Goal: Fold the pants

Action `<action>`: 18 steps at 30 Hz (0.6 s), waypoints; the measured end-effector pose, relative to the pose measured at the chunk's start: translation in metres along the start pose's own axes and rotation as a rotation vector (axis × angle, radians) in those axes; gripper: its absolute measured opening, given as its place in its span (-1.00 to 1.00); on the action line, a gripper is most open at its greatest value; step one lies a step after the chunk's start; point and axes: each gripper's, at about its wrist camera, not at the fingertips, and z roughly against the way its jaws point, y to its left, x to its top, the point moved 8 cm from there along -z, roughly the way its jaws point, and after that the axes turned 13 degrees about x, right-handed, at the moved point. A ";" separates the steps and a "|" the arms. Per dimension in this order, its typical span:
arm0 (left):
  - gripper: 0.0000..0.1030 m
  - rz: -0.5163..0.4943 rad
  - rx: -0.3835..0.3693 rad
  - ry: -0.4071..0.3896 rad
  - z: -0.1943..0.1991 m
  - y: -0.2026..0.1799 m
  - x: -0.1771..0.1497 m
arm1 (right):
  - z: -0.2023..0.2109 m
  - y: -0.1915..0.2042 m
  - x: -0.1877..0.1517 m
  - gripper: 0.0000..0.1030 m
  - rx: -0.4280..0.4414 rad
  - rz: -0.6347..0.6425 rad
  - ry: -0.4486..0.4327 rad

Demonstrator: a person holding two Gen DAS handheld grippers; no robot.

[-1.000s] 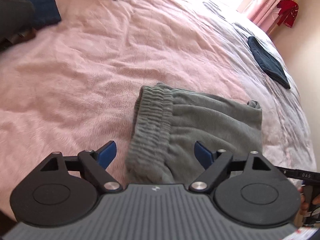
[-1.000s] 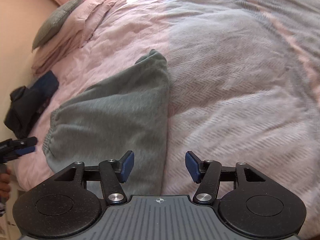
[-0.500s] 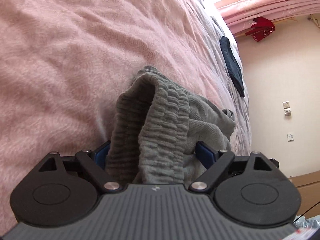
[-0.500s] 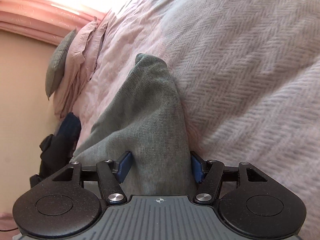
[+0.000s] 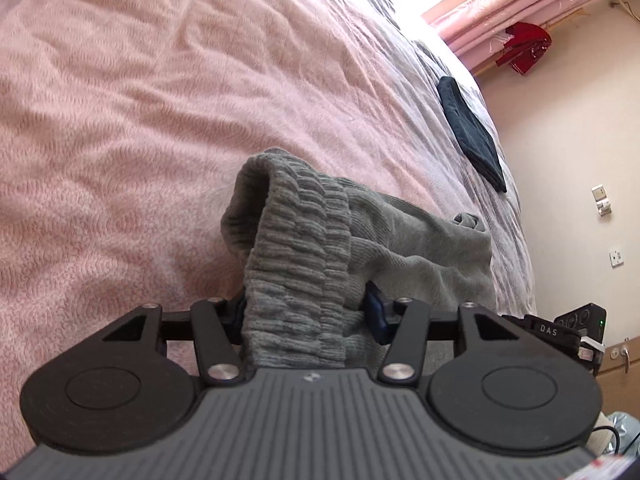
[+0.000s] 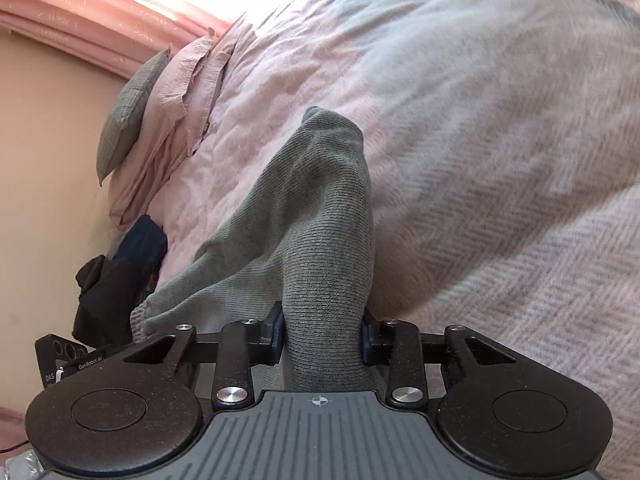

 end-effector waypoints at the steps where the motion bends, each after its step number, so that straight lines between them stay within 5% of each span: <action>1: -0.08 0.002 0.006 -0.002 0.004 -0.006 0.003 | 0.001 0.006 0.004 -0.40 0.002 0.003 0.007; 10: -0.11 -0.035 -0.048 -0.082 -0.028 -0.131 0.061 | 0.061 0.001 0.100 -0.40 -0.005 0.035 -0.074; 18: -0.11 -0.045 -0.119 -0.110 -0.130 -0.311 0.150 | 0.155 -0.061 0.274 -0.40 -0.032 0.064 -0.127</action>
